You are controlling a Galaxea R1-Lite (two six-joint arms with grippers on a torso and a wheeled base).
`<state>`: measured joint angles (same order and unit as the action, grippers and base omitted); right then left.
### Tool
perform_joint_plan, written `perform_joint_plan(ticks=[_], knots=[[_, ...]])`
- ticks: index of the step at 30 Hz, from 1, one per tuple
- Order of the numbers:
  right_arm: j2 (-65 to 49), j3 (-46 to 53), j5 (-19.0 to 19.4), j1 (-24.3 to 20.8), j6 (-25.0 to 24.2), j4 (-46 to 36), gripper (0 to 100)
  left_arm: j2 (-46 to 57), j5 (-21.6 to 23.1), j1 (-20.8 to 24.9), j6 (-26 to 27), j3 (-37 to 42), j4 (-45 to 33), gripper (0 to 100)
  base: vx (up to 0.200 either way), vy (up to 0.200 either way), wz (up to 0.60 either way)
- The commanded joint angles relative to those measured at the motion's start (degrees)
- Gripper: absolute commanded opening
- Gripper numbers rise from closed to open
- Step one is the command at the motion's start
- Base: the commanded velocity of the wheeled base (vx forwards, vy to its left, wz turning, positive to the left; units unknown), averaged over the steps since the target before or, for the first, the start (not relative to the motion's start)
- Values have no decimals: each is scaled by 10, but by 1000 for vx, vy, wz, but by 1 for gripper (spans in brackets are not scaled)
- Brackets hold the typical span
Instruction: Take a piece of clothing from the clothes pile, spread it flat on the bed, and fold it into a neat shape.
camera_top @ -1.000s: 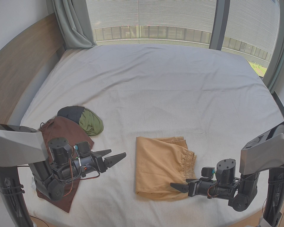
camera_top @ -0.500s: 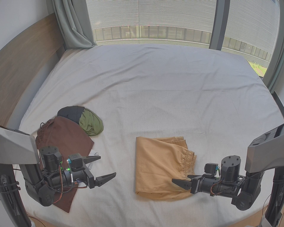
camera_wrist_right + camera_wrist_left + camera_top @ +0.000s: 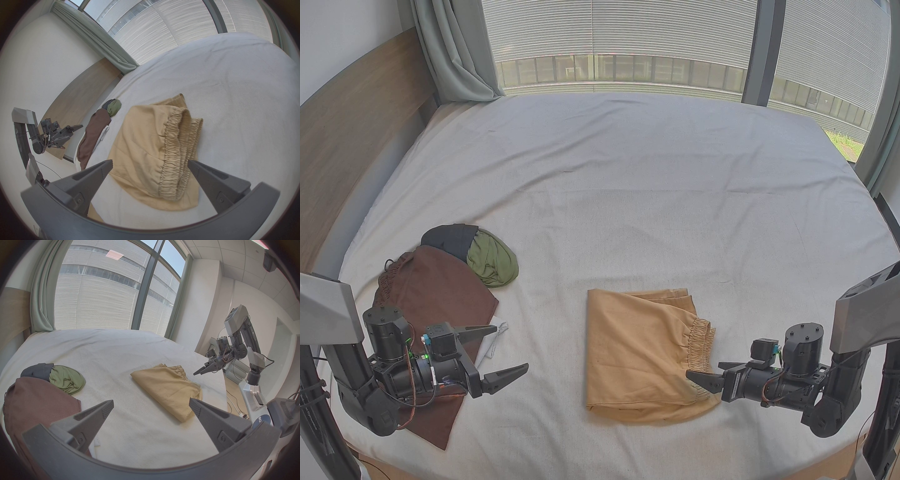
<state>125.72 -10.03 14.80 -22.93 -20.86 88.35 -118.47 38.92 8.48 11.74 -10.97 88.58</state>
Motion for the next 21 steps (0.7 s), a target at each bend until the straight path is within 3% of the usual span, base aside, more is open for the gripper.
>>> perform_joint_plan(ticks=[1,21], knots=[[30,2,1,11,0,1,100,3,0,-2,0,2,0,100,0,0,0],[120,-20,2,25,-5,1,100,1,0,-5,1,7,0,100,0,0,0]])
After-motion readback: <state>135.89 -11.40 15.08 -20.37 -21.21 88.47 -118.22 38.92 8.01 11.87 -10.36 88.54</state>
